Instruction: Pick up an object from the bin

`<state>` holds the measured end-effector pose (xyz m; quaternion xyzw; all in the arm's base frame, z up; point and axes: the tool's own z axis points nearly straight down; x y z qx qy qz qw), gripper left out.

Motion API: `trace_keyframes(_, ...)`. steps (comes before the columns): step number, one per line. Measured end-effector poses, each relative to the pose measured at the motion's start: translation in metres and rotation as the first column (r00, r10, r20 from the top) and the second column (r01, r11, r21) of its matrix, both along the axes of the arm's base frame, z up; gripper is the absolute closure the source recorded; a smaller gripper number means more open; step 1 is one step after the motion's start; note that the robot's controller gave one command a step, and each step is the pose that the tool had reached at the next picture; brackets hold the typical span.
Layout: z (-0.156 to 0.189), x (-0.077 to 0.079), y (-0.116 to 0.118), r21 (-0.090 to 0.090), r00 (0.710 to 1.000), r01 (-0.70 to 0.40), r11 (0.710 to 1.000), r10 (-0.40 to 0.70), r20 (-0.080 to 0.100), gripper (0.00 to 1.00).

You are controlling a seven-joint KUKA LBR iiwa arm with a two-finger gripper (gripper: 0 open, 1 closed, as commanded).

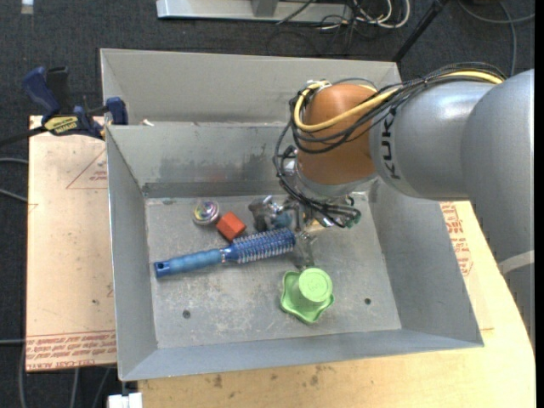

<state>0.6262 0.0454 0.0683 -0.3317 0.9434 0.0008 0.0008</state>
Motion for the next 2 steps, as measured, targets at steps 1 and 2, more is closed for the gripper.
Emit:
trace_keyframes(1, 0.002, 0.001, 0.0, 0.0, 1.0, 0.001, 1.0, -0.001, 0.003, 1.0)
trace_keyframes(2, 0.138, -0.02, -0.012, 0.0, 0.997, 0.071, 0.997, -0.071, 0.011, 1.0)
